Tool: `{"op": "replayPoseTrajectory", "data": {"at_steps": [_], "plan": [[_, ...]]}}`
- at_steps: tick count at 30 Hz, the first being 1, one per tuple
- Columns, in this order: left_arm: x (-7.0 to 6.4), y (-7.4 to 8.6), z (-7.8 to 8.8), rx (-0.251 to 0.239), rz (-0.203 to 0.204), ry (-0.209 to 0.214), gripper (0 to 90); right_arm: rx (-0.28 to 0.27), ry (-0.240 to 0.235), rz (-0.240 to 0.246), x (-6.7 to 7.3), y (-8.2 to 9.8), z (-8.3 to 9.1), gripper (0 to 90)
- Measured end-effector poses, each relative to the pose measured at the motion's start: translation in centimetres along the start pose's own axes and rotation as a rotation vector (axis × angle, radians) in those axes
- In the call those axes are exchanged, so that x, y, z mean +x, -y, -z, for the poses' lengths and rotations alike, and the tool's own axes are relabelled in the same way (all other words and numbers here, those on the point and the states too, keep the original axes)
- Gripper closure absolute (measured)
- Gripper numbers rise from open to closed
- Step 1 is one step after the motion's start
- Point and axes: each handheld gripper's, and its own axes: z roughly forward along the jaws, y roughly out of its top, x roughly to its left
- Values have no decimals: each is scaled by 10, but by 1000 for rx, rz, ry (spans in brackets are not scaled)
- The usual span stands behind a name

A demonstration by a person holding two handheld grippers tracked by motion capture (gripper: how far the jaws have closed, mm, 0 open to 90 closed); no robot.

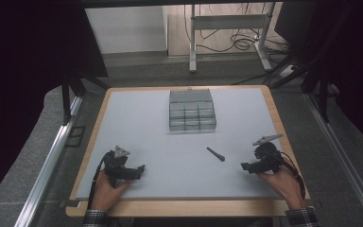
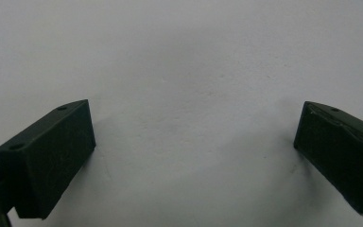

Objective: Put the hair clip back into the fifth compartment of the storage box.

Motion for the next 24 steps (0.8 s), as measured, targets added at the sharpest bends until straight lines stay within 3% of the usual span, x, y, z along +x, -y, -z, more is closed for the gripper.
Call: {"op": "replayPoseTrajectory", "data": {"at_steps": [8, 18, 24], "plan": [[0, 0, 0, 0, 0, 0, 0, 27, -8, 39, 7, -14, 0, 281], [0, 0, 0, 0, 0, 1, 0, 103, -24, 96, 15, -29, -4, 354], [0, 0, 0, 0, 0, 1, 0, 139, -54, 98, 18, -39, -7, 414]]}}
